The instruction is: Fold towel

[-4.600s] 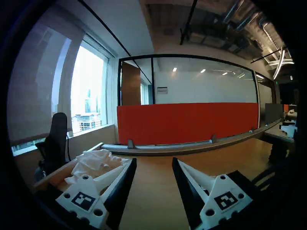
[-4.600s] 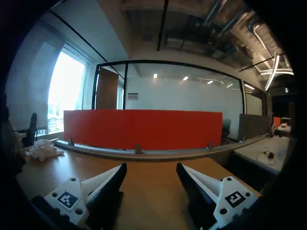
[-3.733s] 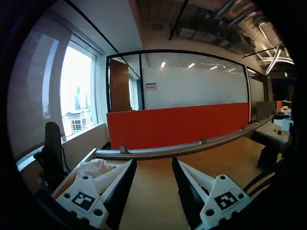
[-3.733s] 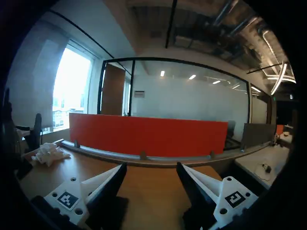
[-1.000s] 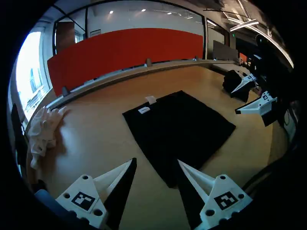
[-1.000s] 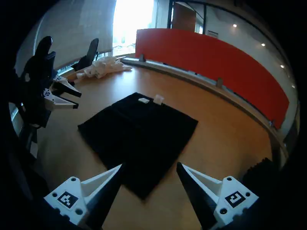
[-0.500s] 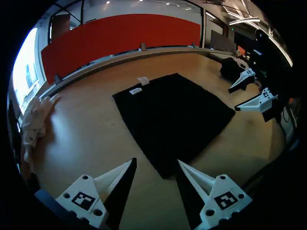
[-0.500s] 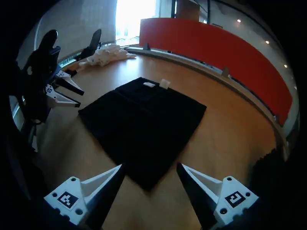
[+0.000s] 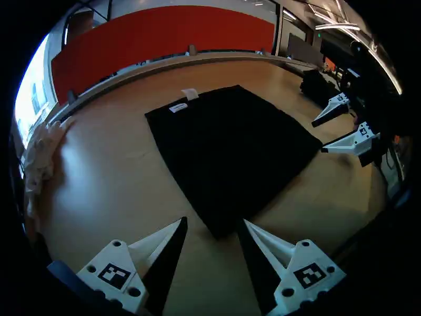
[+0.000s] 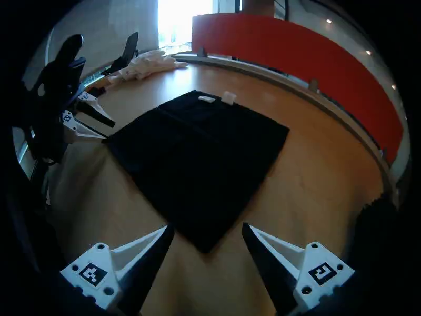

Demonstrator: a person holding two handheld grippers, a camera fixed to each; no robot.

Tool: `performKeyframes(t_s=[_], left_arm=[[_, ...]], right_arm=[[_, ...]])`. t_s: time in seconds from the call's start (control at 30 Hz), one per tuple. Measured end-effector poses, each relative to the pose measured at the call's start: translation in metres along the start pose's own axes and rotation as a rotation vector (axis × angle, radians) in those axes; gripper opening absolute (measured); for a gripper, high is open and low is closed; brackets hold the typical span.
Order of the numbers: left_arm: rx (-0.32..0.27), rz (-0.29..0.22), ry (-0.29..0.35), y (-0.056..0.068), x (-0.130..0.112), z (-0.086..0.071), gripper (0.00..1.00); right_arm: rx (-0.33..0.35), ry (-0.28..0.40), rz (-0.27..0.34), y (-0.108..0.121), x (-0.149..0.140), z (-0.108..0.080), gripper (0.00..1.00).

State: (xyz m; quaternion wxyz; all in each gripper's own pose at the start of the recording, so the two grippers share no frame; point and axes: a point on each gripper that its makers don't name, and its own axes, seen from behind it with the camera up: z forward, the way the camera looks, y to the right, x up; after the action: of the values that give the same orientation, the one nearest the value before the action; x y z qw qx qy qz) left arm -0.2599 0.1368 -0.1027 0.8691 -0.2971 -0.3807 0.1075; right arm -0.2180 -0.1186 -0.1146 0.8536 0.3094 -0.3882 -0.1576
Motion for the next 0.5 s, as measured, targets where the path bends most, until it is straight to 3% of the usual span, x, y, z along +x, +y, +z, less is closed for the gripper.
performKeyframes(t_s=[0.17, 0.5], left_arm=[[-0.025, -0.002, -0.031, 0.006, -0.007, 0.003, 0.67], [-0.018, 0.060, -0.049, 0.008, -0.009, 0.007, 0.67]], right_arm=[[0.006, -0.003, 0.002, 0.000, -0.002, 0.002, 1.00], [0.018, -0.020, 0.006, 0.002, -0.011, 0.006, 0.99]])
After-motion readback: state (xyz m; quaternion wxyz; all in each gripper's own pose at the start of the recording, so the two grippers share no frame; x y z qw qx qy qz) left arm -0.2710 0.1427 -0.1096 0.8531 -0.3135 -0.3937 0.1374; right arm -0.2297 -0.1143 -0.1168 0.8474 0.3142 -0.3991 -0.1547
